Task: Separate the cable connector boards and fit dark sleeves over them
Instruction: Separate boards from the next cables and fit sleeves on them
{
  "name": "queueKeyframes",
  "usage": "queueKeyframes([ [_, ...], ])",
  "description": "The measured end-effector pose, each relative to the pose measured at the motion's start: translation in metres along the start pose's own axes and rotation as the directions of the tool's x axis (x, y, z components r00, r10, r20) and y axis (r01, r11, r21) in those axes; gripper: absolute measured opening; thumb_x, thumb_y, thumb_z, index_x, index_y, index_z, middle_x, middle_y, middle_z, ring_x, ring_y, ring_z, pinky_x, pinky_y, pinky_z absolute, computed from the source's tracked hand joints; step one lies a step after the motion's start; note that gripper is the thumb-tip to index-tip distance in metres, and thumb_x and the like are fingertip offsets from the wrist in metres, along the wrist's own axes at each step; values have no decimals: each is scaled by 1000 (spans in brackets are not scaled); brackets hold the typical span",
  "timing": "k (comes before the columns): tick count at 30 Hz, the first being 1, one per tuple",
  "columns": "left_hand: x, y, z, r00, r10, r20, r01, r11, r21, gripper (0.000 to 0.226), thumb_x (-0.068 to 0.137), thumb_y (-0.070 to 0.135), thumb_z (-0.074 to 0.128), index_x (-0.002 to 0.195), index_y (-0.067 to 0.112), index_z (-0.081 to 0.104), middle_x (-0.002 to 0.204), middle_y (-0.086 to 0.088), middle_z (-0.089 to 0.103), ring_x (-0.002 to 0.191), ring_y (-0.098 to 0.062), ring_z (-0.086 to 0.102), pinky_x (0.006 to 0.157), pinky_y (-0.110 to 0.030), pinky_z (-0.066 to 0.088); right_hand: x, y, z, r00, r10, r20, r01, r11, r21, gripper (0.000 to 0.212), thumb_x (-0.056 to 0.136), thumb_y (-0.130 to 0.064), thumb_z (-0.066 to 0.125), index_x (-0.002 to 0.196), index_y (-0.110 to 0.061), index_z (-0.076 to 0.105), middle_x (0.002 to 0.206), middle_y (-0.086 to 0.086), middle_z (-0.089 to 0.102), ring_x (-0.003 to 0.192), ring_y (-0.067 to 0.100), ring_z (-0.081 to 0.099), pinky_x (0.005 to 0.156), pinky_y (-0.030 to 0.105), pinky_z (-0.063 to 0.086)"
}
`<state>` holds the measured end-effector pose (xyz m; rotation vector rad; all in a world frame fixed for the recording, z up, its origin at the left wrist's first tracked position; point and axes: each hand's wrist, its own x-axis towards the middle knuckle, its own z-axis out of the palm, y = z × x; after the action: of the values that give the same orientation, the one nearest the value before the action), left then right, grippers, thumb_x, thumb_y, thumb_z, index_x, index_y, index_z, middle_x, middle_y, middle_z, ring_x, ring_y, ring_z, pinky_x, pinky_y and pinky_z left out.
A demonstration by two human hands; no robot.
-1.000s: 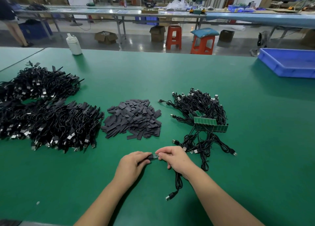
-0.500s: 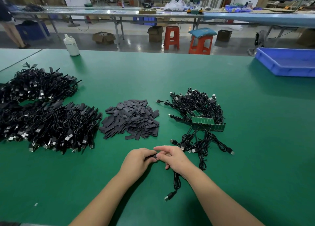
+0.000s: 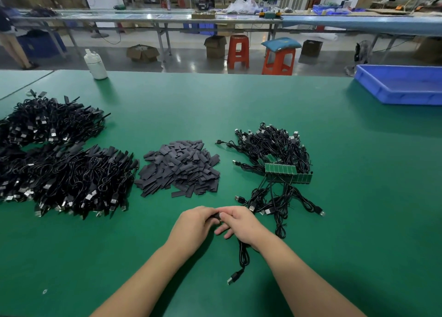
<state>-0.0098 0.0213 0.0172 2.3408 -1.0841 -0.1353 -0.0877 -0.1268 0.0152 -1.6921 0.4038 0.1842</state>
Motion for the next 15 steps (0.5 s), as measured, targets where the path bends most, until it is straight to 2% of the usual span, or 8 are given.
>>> queueKeyframes([
  [3, 5, 4, 5, 1000, -27, 15, 27, 999, 27, 23, 92, 20, 60, 113, 21, 69, 101, 3, 69, 95, -17, 63, 84, -26, 46, -1, -1, 0, 1000, 2, 19, -2, 1000, 4, 37, 106, -3, 33, 137, -9, 53, 99, 4, 66, 73, 8, 68, 59, 19, 52],
  [7, 10, 4, 7, 997, -47, 64, 39, 992, 117, 16, 94, 26, 57, 106, 18, 64, 100, 1, 63, 92, -22, 61, 79, -30, 45, -3, -4, -2, 998, -9, 66, 10, 1000, -18, 43, 106, 0, 28, 145, -8, 43, 111, 10, 61, 79, 12, 65, 63, 18, 52],
  [10, 13, 4, 10, 995, -38, 90, 21, 983, 181, 16, 96, 29, 53, 104, 18, 60, 97, 0, 59, 87, -26, 61, 75, -36, 47, -5, -6, -3, 997, -15, 82, 16, 1000, -17, 44, 105, 1, 27, 146, -8, 42, 115, 10, 59, 80, 13, 63, 66, 20, 52],
  [15, 15, 3, 9, 991, 17, 133, -59, 946, 319, 21, 94, 23, 52, 116, 20, 54, 105, 0, 52, 85, -27, 61, 69, -35, 45, -5, -7, -3, 997, -40, 63, 41, 999, -19, 39, 106, -5, 35, 141, -13, 49, 114, 5, 66, 81, 14, 66, 66, 20, 54],
])
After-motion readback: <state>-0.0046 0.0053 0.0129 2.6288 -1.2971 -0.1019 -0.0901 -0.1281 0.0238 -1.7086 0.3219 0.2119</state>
